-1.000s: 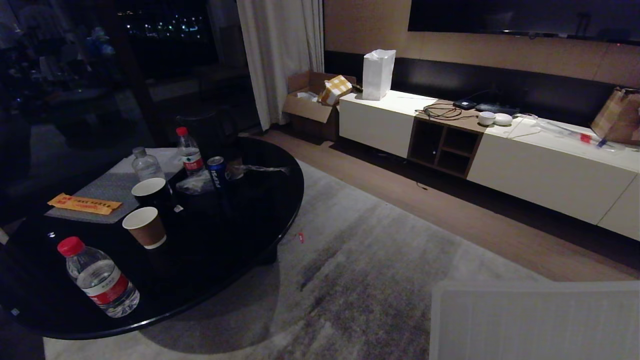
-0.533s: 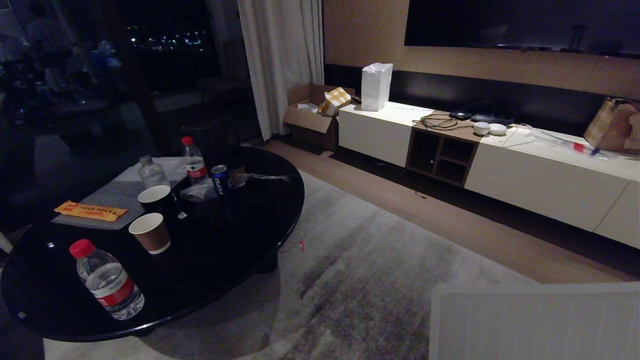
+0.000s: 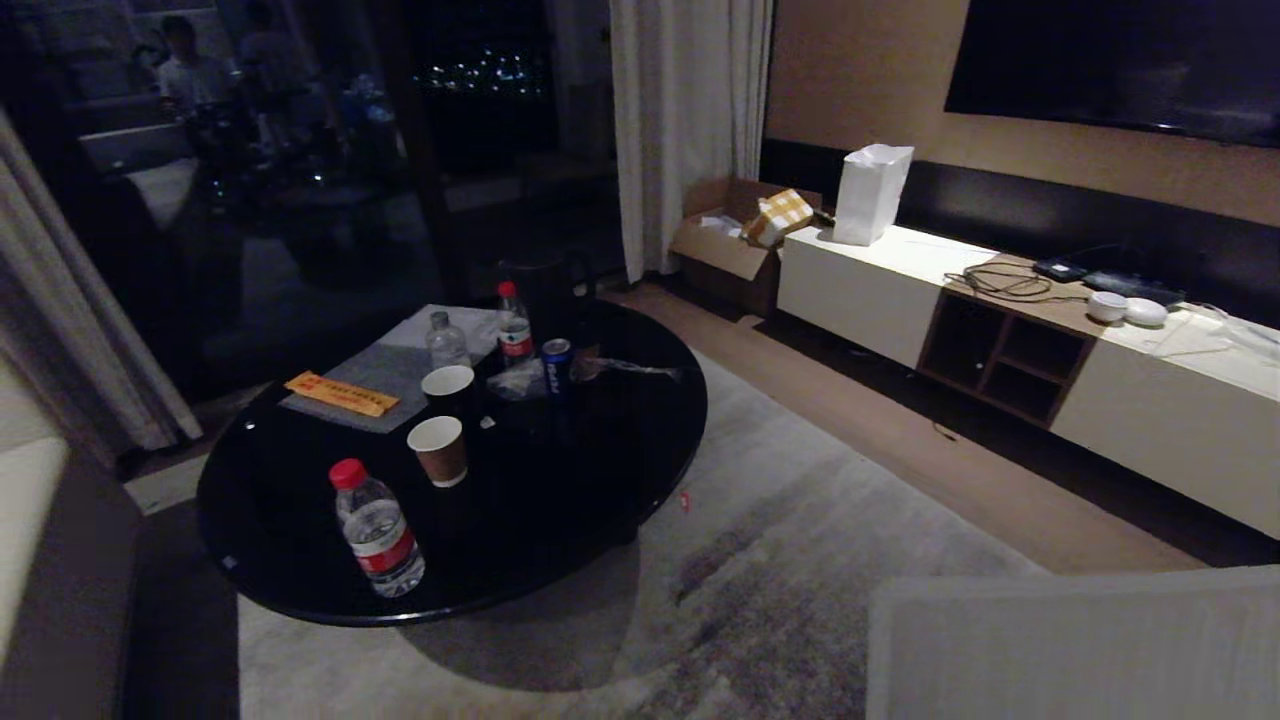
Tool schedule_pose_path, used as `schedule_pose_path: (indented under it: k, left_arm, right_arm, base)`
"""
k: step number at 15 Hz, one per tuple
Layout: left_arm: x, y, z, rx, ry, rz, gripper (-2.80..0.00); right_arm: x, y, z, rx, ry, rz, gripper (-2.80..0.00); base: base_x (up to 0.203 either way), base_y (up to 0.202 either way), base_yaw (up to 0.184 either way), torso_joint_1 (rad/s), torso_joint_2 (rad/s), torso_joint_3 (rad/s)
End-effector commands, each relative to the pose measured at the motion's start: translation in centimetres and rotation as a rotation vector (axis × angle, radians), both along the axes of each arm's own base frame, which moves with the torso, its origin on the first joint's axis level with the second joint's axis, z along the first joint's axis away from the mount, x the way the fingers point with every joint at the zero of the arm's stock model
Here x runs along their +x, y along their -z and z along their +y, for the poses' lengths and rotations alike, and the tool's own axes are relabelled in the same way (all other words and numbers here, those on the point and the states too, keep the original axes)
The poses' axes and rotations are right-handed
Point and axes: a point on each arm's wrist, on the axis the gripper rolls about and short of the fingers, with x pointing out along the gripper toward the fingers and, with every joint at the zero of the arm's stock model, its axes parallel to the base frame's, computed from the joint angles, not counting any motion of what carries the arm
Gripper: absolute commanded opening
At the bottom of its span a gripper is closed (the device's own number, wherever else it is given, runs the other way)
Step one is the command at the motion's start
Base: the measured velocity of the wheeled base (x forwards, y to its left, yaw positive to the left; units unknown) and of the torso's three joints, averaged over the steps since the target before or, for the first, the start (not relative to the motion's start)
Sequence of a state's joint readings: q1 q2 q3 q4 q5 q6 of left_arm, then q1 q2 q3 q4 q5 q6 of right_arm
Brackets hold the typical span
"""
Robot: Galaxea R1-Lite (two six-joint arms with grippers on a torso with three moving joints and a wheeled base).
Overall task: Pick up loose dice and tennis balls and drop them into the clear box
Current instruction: Close the lid
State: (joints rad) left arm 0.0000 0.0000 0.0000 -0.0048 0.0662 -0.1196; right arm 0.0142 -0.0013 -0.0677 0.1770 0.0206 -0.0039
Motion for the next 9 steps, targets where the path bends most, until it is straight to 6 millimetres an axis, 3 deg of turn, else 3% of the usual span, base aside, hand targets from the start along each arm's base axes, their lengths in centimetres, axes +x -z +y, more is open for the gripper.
schedule_pose_path:
  k: [1, 6, 9]
  left_arm:
    - [0.02, 0.04, 0.0, -0.002, 0.0, 0.003, -2.8]
    - [0.02, 0.04, 0.0, -0.003, 0.0, 0.003, -2.8]
    - [0.02, 0.03, 0.0, -0.003, 0.0, 0.002, -2.8]
  right_arm:
    - [0.01, 0.01, 0.0, -0.001, -0.001, 0.002, -2.8]
    - [0.01, 0.01, 0.0, 0.001, 0.0, 0.002, -2.8]
    - [0.01, 0.01, 0.0, 0.002, 0.0, 0.002, -2.8]
  base:
    - [-0.001, -0.003, 0.115, 0.076, -0.15, -0.085]
    - [-0.001, -0.001, 0.012, 0.023, -0.03, -0.018]
    - [0.0, 0.0, 0.0, -0.069, 0.28, 0.178]
